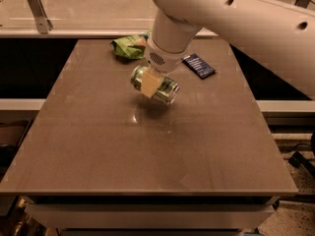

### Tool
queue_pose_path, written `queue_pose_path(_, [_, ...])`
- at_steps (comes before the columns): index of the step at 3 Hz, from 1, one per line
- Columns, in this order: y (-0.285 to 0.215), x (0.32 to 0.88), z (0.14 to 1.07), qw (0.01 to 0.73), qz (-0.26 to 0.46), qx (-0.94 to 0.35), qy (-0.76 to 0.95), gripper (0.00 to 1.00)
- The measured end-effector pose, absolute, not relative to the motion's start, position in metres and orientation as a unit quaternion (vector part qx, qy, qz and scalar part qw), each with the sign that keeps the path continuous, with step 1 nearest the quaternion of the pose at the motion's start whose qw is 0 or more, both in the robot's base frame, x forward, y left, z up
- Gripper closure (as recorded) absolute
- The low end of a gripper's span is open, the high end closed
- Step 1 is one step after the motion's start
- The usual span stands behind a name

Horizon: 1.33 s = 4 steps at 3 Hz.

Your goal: Place green can upright

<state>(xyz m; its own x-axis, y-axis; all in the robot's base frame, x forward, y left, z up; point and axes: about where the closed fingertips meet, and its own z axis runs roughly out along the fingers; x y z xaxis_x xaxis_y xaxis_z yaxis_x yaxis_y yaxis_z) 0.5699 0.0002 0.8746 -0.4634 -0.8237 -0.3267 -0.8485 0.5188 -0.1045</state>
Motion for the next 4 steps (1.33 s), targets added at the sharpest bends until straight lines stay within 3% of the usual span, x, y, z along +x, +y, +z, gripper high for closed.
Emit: queue_pose_path(4, [0.009,0.579,0.931,0.336,0.135,-0.473,0.803,1.00])
